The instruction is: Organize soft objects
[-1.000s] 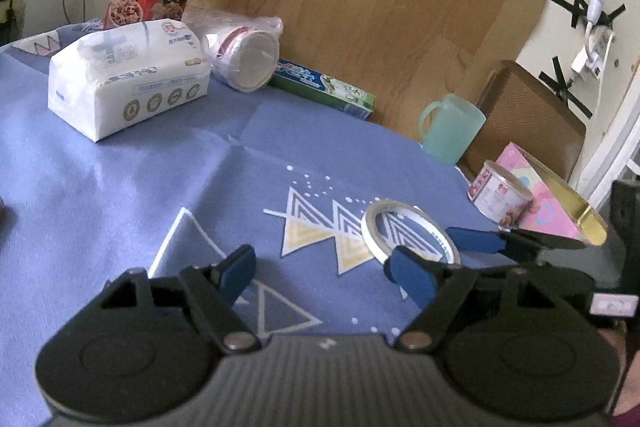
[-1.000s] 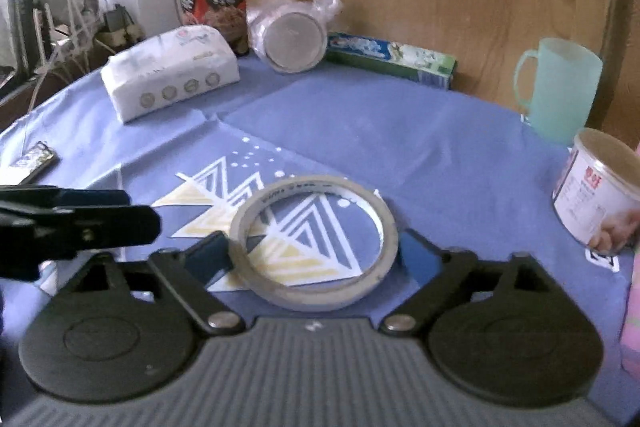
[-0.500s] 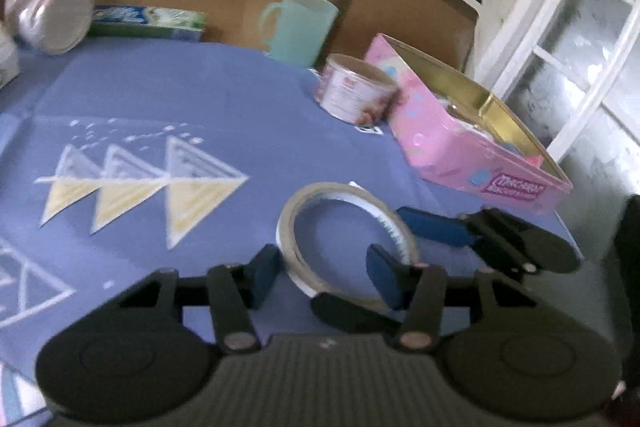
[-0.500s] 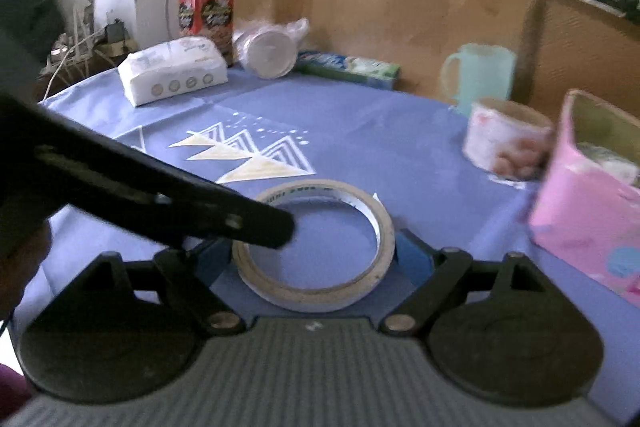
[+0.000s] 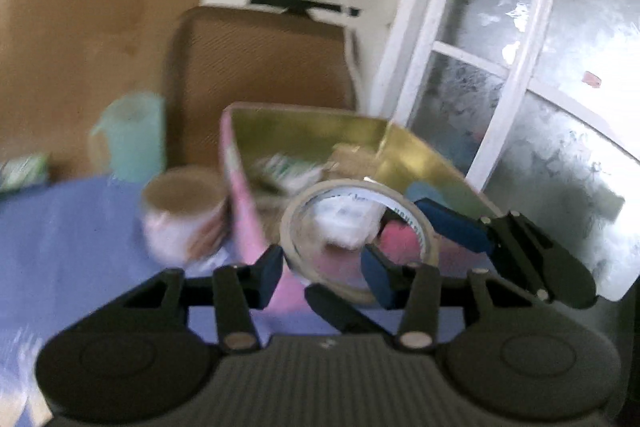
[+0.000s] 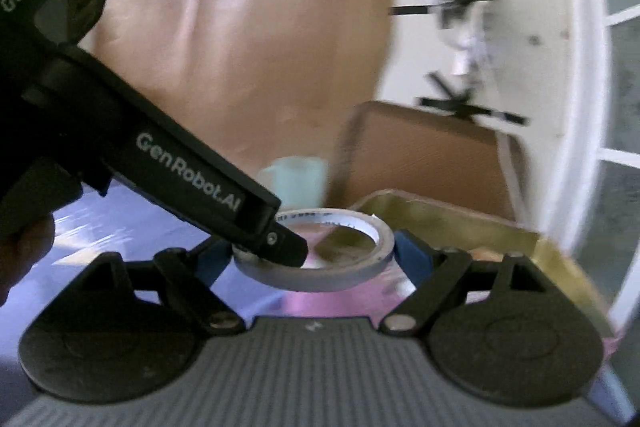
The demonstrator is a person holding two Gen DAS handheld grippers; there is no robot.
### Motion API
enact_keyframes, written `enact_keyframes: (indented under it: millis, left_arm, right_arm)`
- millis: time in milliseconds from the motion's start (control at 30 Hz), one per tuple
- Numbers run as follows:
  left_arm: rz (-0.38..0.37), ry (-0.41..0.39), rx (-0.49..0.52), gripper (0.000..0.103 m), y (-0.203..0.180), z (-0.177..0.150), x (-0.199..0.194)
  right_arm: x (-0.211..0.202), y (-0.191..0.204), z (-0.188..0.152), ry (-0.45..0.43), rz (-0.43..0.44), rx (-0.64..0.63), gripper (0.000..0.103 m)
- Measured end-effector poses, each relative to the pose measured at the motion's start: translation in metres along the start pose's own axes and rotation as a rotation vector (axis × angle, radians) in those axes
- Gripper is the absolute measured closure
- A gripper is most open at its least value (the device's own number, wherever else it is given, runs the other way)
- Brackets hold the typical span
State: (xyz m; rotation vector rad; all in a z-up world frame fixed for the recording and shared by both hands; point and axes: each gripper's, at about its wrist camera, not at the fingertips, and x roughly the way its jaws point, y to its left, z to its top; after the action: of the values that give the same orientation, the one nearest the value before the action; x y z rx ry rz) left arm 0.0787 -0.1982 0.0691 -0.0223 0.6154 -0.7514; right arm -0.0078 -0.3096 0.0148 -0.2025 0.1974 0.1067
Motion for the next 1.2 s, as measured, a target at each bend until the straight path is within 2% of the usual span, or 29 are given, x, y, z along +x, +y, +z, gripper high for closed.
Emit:
enact_keyframes:
  millis: [67,100,167,233,300,367,467,600,667,833,933,1100,1200]
  left_arm:
    - [0.002,-0.011,0.025,0.041,-0.007,0.019,0.025]
    - [0.028,-0.016,0.052,0.037,-0.011,0.027,0.04]
    - [0.124,-0.013,0.089,0.036,-0.016,0.035,0.066]
    - [0.158,0.028,0.064,0.036,-0.013,0.034,0.081]
    - [0.126,0.043,0.013,0.035,-0.003,0.026,0.079]
    - [0.142,0.054,0.005,0.034,0.002,0.017,0.078]
    - [0.127,0.066,-0.018,0.035,0.005,0.01,0.075]
    - [0.15,0.04,0.004,0.033,-0.004,0.003,0.054]
    - [0.162,0.03,0.009,0.026,-0.008,0.0,0.041]
    - [0.172,0.011,0.017,0.02,-0.006,-0.011,0.009]
    - [0.184,0.01,-0.009,0.011,0.001,-0.022,-0.007]
    - [0.236,0.0,-0.04,0.01,0.014,-0.036,-0.031]
    - [0.262,-0.006,-0.058,0.003,0.021,-0.043,-0.043]
  right_arm:
    - [0.019,-0.021,0.002,-0.001,-0.058,0.01,0.012]
    - [0.032,-0.029,0.001,0.009,-0.098,-0.003,0.011]
    - [0.064,-0.045,-0.008,0.066,-0.226,-0.05,0.011]
    - [0.084,-0.06,-0.018,0.156,-0.316,-0.041,0.011]
    - [0.072,-0.074,-0.025,0.129,-0.277,0.068,0.011]
    - [0.057,-0.079,-0.03,0.099,-0.252,0.135,0.011]
    - [0.044,-0.076,-0.032,0.068,-0.267,0.146,0.011]
    - [0.028,-0.07,-0.032,0.042,-0.261,0.199,0.011]
    - [0.017,-0.061,-0.033,0.036,-0.264,0.218,0.011]
    - [-0.008,-0.053,-0.034,0.005,-0.26,0.293,0.011]
    - [-0.021,-0.048,-0.035,0.008,-0.233,0.356,0.011]
    - [-0.028,-0.035,-0.036,0.043,-0.19,0.381,0.011]
    - [-0.033,-0.031,-0.037,0.061,-0.177,0.405,0.01]
